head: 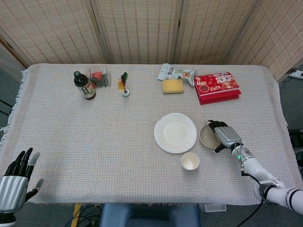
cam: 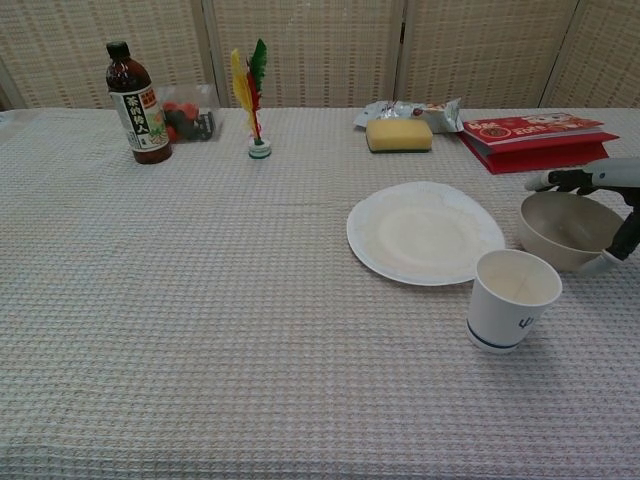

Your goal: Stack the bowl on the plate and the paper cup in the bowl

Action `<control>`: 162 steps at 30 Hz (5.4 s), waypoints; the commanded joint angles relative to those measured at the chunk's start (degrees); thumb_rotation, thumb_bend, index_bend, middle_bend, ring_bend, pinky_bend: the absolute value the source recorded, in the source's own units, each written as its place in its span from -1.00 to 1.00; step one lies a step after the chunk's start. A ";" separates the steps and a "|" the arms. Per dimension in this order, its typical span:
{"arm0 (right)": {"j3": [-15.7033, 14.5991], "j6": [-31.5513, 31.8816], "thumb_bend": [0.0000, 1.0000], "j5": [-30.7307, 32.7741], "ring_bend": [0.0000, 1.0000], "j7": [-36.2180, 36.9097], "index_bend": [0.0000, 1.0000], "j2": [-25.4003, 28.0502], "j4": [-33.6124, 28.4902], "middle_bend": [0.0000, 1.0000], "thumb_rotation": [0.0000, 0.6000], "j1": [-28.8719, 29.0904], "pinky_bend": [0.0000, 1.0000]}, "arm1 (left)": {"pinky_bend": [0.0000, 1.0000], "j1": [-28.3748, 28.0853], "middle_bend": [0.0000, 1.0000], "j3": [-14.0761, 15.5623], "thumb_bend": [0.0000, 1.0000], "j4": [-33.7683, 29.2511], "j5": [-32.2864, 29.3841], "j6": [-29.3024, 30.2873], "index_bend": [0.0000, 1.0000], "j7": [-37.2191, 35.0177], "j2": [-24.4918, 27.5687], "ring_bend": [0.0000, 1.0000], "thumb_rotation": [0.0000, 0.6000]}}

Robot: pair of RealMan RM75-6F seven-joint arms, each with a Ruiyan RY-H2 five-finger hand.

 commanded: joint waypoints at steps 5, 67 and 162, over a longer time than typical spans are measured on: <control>0.09 2.28 -0.62 -1.79 -0.69 0.36 -1.00 -0.78 0.52 -0.82 1.00 -0.71 -0.37 | -0.48 -0.08 -1.00 -0.02 -0.37 -0.04 0.11 -0.01 -1.00 -0.06 -0.01 -1.00 1.00; 5.91 0.86 -0.95 10.31 -1.00 -10.63 -1.00 -5.37 -6.03 -1.00 1.00 10.77 -1.00 | -0.48 1.24 -1.00 -0.94 -0.37 -0.06 -0.88 3.23 -1.00 -6.34 2.88 -1.00 1.00; 4.83 12.88 -0.59 3.05 -1.00 -15.56 -0.17 6.21 -23.84 -0.87 1.00 7.52 -1.00 | -0.48 0.08 -1.00 -0.78 -0.37 -0.05 -0.68 1.06 -1.00 -2.63 1.06 -1.00 1.00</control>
